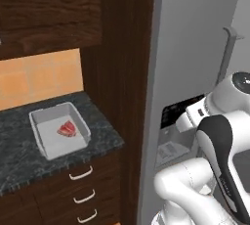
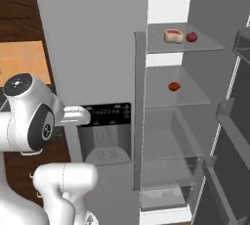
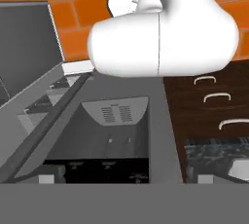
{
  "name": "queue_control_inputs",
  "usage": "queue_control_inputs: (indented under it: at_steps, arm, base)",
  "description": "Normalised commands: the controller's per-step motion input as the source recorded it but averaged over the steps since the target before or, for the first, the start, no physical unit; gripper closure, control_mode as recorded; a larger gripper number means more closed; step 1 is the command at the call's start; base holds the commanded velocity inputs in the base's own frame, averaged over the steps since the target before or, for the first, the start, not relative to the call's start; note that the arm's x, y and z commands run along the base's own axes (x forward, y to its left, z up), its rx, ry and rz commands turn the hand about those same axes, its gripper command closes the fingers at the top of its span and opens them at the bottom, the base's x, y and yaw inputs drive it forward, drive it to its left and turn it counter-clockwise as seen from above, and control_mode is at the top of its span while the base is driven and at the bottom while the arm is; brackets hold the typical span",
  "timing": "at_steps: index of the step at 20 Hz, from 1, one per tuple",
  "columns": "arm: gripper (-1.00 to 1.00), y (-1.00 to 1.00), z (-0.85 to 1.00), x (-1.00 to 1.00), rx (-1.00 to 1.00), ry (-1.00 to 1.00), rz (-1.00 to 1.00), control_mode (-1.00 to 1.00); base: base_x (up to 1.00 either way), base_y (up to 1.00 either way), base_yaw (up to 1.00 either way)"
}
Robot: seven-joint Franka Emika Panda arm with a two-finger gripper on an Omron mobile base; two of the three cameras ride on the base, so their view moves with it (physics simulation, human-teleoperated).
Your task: Place one tomato and one steak in each tupperware on the nearby counter, to pack two identical lunches.
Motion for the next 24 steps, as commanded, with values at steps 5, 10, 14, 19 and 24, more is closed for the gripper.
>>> queue_control_inputs:
  at_steps: [5,10,14,19,24]
  arm:
    - [-1.0,0.0,0.0,0.0,0.0,0.0,0.0,1.0]
    - [-1.0,0.0,0.0,0.0,0.0,0.0,0.0,1.0]
    - [-1.0,0.0,0.0,0.0,0.0,0.0,0.0,1.0]
    - [-1.0,0.0,0.0,0.0,0.0,0.0,0.0,1.0]
    - [-1.0,0.0,0.0,0.0,0.0,0.0,0.0,1.0]
  base:
    - [0.19,-1.0,0.08]
    - [0.24,-0.69,0.14]
    - [0.53,-0.21,0.18]
    - [0.46,-0.62,0.11]
    - [0.63,-0.29,0.07]
